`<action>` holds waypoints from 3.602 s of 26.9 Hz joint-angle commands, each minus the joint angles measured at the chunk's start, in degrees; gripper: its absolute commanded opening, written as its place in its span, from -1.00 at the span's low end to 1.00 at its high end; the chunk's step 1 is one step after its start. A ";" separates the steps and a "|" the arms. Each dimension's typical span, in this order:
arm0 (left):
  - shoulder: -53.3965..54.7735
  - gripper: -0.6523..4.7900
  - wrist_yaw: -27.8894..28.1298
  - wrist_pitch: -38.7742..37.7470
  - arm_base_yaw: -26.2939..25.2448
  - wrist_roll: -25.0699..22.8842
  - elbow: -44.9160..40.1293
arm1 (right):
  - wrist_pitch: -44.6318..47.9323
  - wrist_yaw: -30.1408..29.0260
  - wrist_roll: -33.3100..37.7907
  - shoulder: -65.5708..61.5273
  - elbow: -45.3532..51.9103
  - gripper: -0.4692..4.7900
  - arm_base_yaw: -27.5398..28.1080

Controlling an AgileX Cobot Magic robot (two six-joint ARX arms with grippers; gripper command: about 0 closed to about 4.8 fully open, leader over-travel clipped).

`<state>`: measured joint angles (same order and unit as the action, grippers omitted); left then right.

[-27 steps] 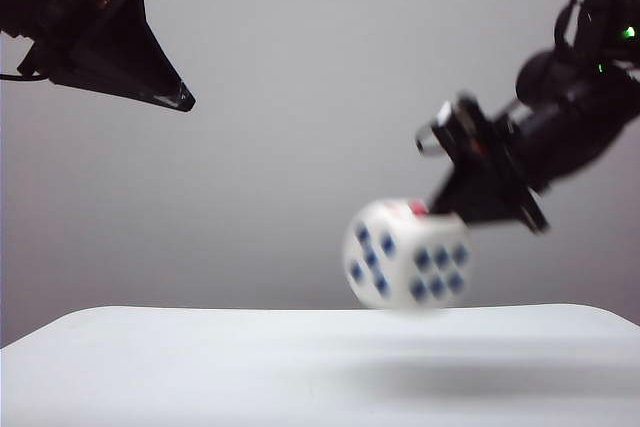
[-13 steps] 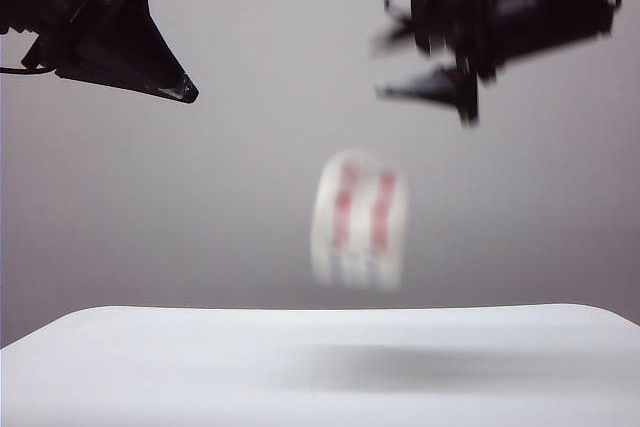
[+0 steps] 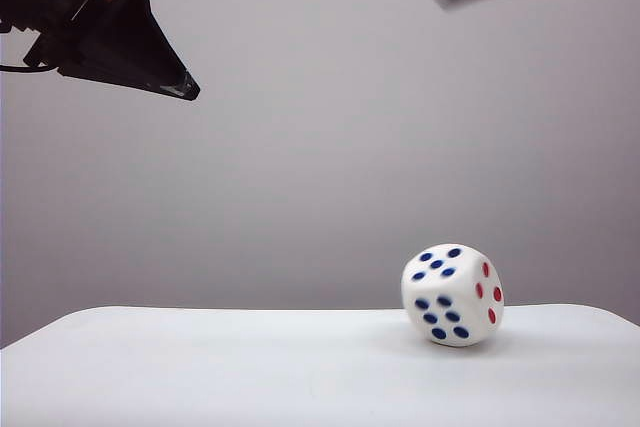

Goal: Pick up the dice on the table and roll the dice.

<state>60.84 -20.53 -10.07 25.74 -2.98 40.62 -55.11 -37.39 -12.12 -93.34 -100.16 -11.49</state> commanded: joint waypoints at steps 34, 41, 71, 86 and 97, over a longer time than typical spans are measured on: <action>-15.47 -0.78 7.89 0.74 -8.92 -5.57 -3.21 | 47.63 31.30 16.85 54.60 64.02 -0.84 0.48; -28.09 -0.78 7.87 1.77 -20.94 -3.61 -12.35 | 52.94 36.46 16.85 72.65 76.63 -0.84 0.52; -60.78 -0.78 16.04 4.37 -26.16 5.97 -38.80 | 53.64 46.60 17.49 93.26 98.09 -0.84 0.52; -60.78 -0.58 15.26 -0.22 -26.14 3.39 -40.26 | 48.26 46.69 18.38 93.26 100.10 -0.84 0.52; -60.78 -0.55 16.83 -0.15 -26.16 3.45 -40.26 | 45.48 46.34 20.52 93.26 100.08 -0.84 0.68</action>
<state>0.05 -3.81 -9.78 -0.36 0.71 0.32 -9.74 9.02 8.10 -0.08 -0.43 -10.79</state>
